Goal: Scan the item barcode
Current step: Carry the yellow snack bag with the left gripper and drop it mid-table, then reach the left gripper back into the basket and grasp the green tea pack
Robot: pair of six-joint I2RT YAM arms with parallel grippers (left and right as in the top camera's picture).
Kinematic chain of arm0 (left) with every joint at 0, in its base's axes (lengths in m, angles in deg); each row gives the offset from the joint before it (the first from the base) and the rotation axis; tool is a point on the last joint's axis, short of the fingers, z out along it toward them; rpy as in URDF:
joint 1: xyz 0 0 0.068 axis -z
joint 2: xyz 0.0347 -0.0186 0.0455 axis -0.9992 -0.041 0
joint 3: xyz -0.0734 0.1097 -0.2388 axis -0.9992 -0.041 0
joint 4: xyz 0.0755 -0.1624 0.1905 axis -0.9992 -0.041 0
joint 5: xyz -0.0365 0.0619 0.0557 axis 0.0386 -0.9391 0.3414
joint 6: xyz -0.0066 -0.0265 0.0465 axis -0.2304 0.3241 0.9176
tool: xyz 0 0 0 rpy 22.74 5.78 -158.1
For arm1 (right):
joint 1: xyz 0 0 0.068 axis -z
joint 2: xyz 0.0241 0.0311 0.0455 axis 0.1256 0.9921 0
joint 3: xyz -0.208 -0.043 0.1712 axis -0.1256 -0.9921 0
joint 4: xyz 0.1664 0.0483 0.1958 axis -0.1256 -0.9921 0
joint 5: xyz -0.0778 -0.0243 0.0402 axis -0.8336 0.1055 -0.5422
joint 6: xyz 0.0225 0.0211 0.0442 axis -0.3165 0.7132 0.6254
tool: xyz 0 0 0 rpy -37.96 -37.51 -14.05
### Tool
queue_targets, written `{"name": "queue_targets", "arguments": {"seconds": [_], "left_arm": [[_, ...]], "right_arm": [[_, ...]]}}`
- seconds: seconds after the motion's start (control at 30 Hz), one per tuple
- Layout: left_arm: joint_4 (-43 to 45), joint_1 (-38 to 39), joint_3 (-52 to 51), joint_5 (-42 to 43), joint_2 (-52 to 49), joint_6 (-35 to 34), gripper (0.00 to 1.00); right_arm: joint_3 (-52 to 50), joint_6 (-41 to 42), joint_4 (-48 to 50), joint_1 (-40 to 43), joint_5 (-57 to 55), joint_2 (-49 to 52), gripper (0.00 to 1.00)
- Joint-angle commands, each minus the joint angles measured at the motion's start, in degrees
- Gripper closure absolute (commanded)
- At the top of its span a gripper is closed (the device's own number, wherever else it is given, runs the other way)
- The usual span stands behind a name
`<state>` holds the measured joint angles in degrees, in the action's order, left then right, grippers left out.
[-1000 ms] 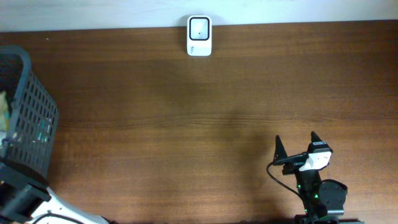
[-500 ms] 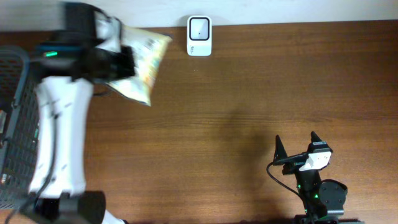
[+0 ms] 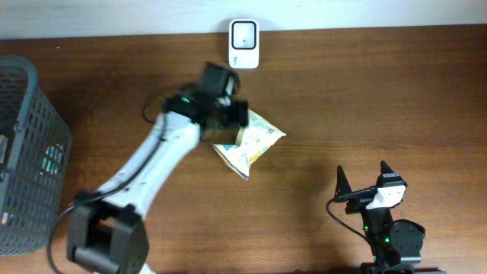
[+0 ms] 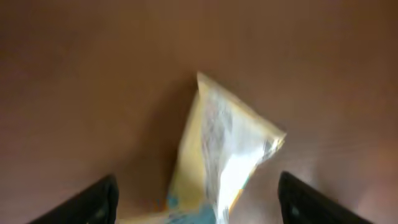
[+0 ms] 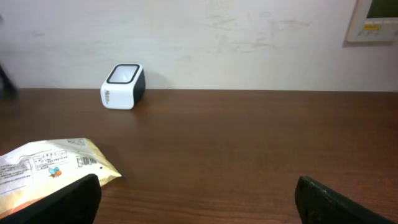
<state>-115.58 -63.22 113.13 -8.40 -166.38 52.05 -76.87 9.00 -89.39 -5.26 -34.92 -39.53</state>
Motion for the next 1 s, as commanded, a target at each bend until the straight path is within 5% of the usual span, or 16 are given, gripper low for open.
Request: {"name": "queue_targets", "arguments": {"seconds": [0.0,0.13,0.27,0.37,0.97], "left_arm": [[-8.2,-9.1,16.8,-12.9,11.2,1.9,0.11],[-17.0,-31.0,21.2,-25.0,22.5,1.6,0.05],[-24.5,-56.7,21.2,-24.3,21.9,-5.6,0.06],[-26.7,-66.6,21.2,-18.9,16.9,-6.3,0.08],[-28.9,-69.9,20.7,-21.1,-0.8,-5.6,0.05]], "right_arm": [[-0.4,0.4,-0.1,0.3,0.3,-0.4,0.01],[-0.4,0.4,-0.1,0.3,0.3,-0.4,0.01],[-0.4,0.4,-0.1,0.3,0.3,-0.4,0.01],[-0.4,0.4,-0.1,0.3,0.3,-0.4,0.01],[-0.4,0.4,-0.1,0.3,0.3,-0.4,0.01]]}}
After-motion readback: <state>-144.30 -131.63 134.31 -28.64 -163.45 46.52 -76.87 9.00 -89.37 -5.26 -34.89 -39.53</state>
